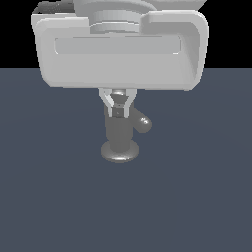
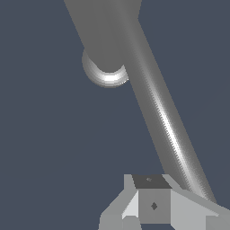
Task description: Turn on the faucet by rotating a designated handle.
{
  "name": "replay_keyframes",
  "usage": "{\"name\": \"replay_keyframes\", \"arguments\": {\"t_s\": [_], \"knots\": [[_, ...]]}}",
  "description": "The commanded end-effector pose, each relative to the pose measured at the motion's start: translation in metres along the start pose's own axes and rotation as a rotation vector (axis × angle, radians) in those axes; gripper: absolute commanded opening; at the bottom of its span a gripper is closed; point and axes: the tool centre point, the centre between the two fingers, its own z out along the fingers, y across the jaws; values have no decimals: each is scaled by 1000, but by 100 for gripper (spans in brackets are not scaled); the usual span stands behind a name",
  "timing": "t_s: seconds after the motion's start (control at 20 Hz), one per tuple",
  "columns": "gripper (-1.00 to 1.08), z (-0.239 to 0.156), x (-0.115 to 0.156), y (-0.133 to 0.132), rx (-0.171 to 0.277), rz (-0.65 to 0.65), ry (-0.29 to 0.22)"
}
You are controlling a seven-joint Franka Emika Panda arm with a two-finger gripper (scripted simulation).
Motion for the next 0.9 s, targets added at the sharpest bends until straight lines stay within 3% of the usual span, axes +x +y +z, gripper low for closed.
{"name": "replay_keyframes", "arguments": {"t_s": [0.0, 0.7, 0.75, 0.85], "knots": [[-100, 14, -4, 18, -2, 13, -32], [-100, 14, 5, 77, -3, 14, -32], [-100, -4, 21, 64, -7, -12, 21], [-100, -4, 26, 68, -7, -11, 19]]}}
